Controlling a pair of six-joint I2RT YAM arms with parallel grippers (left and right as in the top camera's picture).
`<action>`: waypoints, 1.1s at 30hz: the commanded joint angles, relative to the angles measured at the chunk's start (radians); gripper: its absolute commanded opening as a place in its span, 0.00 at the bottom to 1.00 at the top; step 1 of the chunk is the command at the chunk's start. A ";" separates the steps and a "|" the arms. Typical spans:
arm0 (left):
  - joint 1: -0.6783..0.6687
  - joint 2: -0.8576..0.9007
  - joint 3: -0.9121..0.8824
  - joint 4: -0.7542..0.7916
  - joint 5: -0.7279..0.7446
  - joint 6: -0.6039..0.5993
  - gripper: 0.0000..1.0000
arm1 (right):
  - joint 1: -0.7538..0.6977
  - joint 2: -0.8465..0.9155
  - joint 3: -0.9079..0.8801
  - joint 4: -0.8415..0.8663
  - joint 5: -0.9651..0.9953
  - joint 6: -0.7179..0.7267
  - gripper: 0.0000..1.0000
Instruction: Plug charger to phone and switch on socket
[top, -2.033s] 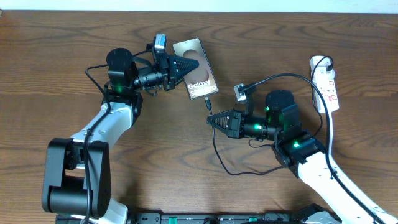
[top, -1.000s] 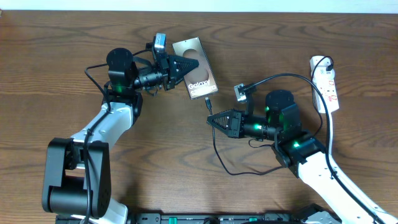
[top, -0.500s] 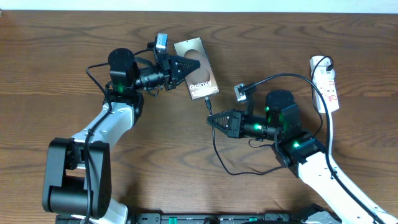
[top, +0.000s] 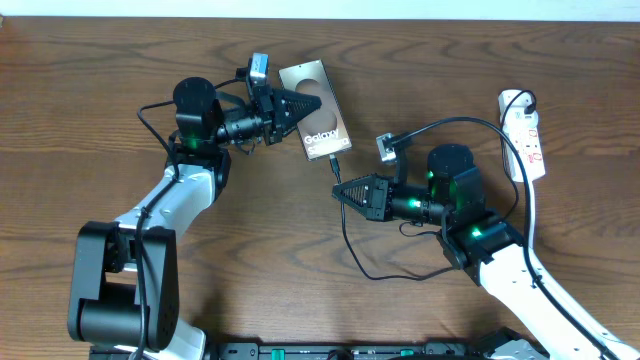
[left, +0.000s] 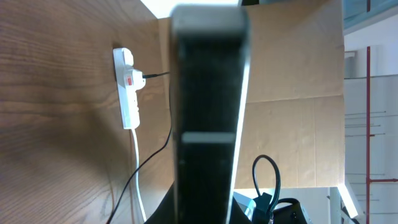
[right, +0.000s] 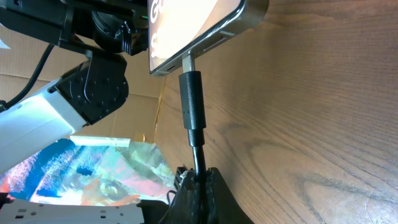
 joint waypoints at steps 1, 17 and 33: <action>-0.003 -0.006 0.014 0.015 0.024 0.020 0.08 | -0.006 0.002 -0.002 0.007 0.001 0.017 0.01; -0.003 -0.006 0.014 0.015 0.013 -0.011 0.07 | -0.006 0.002 -0.002 0.007 0.002 0.027 0.01; -0.003 -0.006 0.014 0.015 0.005 -0.025 0.07 | -0.006 0.002 -0.002 0.007 0.002 0.043 0.01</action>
